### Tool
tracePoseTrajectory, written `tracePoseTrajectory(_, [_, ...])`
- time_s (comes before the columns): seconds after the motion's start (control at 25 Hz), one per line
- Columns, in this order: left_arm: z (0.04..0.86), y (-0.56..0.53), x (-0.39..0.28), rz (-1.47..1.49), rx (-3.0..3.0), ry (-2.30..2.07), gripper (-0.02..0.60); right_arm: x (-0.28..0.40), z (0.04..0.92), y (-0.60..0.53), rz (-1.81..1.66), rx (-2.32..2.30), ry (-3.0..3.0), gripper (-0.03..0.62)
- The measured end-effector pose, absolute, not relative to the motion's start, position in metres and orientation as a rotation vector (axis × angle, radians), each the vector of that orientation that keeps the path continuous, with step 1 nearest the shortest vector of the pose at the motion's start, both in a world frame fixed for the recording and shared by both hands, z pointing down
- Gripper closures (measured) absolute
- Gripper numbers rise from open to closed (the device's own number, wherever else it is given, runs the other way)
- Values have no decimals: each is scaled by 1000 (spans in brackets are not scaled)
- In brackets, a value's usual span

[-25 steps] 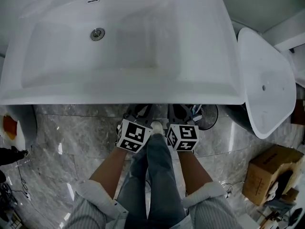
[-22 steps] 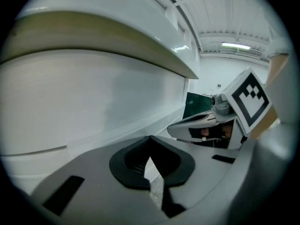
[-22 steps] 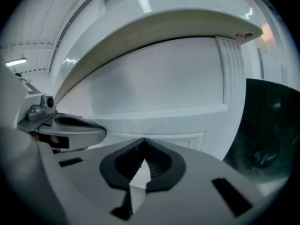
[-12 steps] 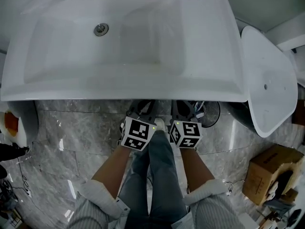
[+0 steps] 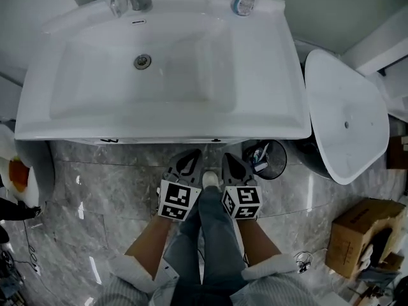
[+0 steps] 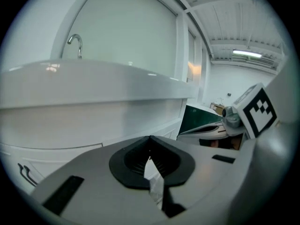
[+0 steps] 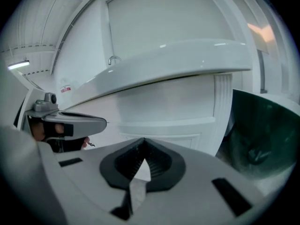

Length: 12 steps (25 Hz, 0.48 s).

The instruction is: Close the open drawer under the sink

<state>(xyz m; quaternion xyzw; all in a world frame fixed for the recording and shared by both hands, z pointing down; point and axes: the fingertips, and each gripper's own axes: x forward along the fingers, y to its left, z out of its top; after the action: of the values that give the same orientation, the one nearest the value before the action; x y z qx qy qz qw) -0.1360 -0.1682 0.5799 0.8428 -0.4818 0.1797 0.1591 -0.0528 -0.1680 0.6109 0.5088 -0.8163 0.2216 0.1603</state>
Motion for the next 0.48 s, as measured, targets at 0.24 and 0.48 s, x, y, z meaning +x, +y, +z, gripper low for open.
tracePoseTrajectory(0.24, [522, -145, -131, 415, 2433, -1416, 566, -58, 544, -145, 609, 1409, -2450, 583])
tracePoseTrajectory(0.48, [444, -125, -131, 274, 2432, -1489, 566, -67, 457, -129, 572, 1341, -2588, 583])
